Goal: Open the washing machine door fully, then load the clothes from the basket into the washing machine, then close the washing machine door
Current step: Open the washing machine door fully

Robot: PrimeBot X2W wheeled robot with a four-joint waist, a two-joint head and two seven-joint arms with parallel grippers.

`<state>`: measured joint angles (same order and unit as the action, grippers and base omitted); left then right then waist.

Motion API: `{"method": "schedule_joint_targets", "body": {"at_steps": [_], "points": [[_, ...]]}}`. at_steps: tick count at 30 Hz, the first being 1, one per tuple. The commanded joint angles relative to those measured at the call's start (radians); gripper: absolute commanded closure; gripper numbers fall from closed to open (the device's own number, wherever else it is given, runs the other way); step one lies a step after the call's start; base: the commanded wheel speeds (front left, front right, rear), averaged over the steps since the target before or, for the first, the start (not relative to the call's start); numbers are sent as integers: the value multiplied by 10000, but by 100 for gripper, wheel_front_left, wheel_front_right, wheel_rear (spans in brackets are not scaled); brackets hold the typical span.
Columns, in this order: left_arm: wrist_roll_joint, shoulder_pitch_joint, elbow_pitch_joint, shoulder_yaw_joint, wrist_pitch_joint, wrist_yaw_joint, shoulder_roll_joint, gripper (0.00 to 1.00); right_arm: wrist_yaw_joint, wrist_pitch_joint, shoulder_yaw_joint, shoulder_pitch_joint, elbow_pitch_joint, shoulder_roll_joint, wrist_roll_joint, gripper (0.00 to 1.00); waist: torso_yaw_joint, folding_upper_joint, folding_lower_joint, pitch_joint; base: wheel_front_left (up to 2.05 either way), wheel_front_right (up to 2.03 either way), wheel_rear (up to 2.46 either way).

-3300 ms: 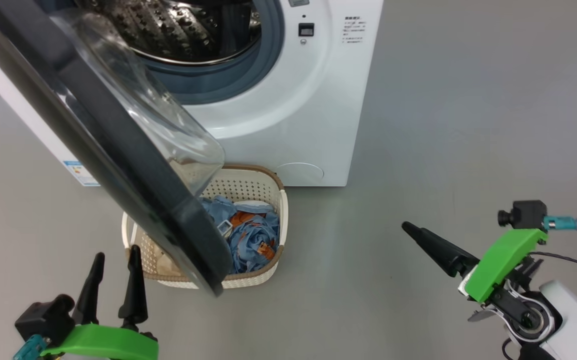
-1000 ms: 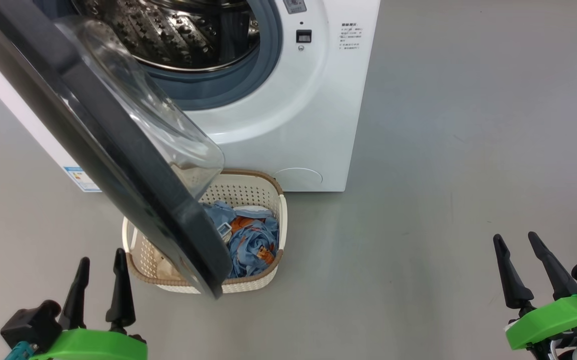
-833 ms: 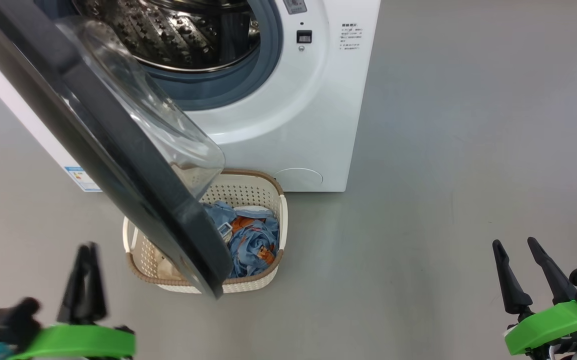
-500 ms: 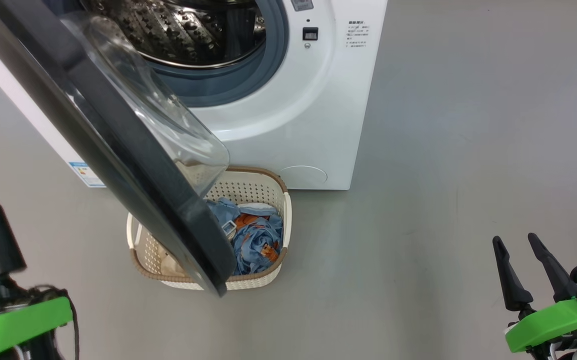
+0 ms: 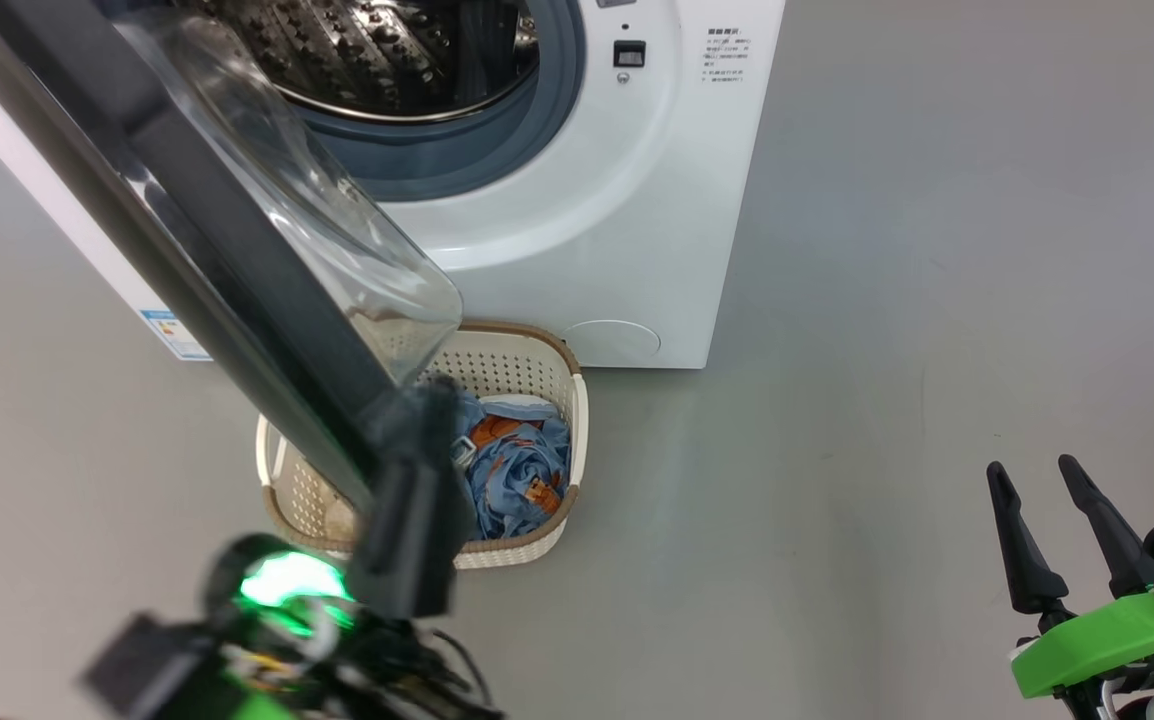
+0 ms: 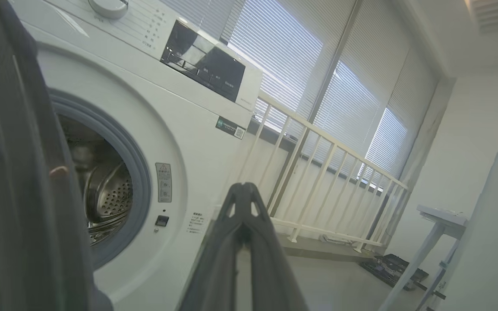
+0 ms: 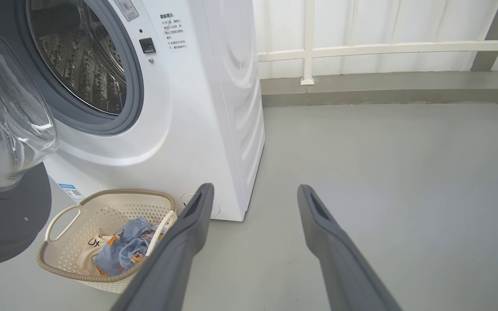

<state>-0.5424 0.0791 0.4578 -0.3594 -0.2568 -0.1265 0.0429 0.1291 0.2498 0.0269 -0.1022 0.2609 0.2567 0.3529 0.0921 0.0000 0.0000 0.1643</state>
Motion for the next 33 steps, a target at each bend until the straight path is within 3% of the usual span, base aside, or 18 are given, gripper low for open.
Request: {"method": "schedule_joint_targets", "body": {"at_steps": [1,6,18,33], "points": [[-171,130,-186,-99,-49,30,74,100,16,120,-154,-43,-297,137,-115,0,-12,0,0,35,0,0,0],[-484,338,-1760,-815,-49,-1,74,100,16,120,-187,-117,-351,156,-168,0,-38,0,0,80,0,0,0],[-1480,901,-4182,-464,-49,-30,74,100,16,120,-200,-98,-417,145,-210,0,-56,0,0,72,0,0,0],[-1738,949,-4769,388,-49,-37,74,100,16,120,-198,-16,-467,166,-225,0,55,0,0,-17,0,0,0]]}}
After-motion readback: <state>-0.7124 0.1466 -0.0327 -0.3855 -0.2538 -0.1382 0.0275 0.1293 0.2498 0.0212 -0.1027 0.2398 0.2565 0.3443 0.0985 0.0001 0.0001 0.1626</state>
